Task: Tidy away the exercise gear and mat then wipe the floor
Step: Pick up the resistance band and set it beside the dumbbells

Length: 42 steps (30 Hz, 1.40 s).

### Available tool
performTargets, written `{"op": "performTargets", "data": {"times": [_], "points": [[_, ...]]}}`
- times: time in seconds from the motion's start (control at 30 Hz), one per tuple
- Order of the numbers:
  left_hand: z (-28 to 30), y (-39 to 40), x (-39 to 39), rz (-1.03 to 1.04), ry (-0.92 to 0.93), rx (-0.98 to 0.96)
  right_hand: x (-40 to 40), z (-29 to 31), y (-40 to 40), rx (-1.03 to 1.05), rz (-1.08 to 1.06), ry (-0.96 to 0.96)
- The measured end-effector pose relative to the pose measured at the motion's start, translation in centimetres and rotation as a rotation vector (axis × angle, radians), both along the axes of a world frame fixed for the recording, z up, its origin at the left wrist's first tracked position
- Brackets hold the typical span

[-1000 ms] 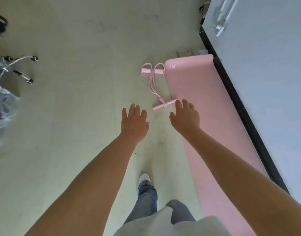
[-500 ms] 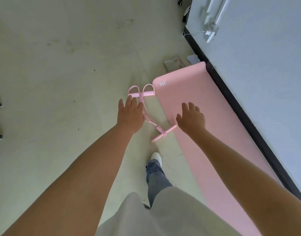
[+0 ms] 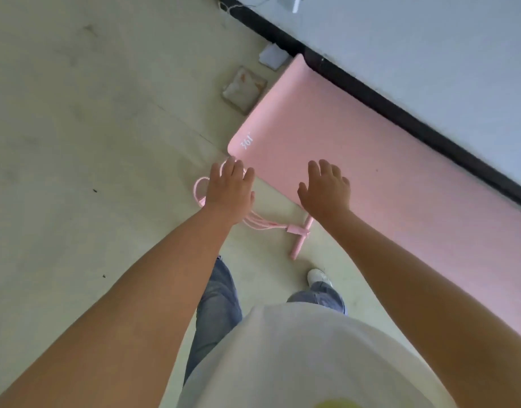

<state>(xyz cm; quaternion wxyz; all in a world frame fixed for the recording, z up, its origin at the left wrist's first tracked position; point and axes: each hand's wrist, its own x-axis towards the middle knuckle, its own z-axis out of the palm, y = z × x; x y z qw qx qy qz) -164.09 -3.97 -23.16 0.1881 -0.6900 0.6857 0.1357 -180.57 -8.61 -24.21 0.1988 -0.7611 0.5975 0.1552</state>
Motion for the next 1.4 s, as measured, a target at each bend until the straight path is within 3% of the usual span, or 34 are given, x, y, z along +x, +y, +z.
{"op": "performTargets", "data": {"times": [0.1,0.33,0.63,0.87,1.0,1.07,1.2,1.27,1.33,1.4], "points": [[-3.9,-1.4,2.3,-0.209,0.061,0.115,1.3,-4.4,1.8,0.107,-0.171,0.075],[-16.1,-3.0,6.8,-0.423,-0.003,0.291,3.3,-15.5,4.9,0.266,-0.394,0.167],[-41.9,-1.0,10.1,-0.466,-0.136,0.35,2.1,-41.9,8.0,0.311,-0.452,0.231],[-59.0,-2.9,11.9,-0.63,-0.068,0.037,-1.4,-58.7,8.6,-0.013,-0.377,0.17],[-62.4,-4.1,11.2,-0.783,-0.098,0.082,-1.8,-62.4,8.2,-0.153,-0.196,0.168],[-61.4,-4.3,10.2,-0.836,-0.265,0.226,-2.2,-62.7,8.3,-0.165,-0.222,0.141],[-61.2,-5.1,10.4,-0.758,-0.227,0.273,-3.8,-61.7,8.7,-0.223,-0.315,0.119],[-60.7,-5.0,10.5,-0.826,-0.202,0.213,-4.3,-61.7,9.2,-0.265,-0.306,0.086],[-61.6,-4.8,11.3,-0.828,-0.066,0.107,-4.4,-61.7,9.4,-0.361,-0.284,0.058],[-61.4,-4.7,11.1,-0.789,-0.151,0.163,-4.7,-62.1,9.4,-0.386,-0.291,0.013]]}}
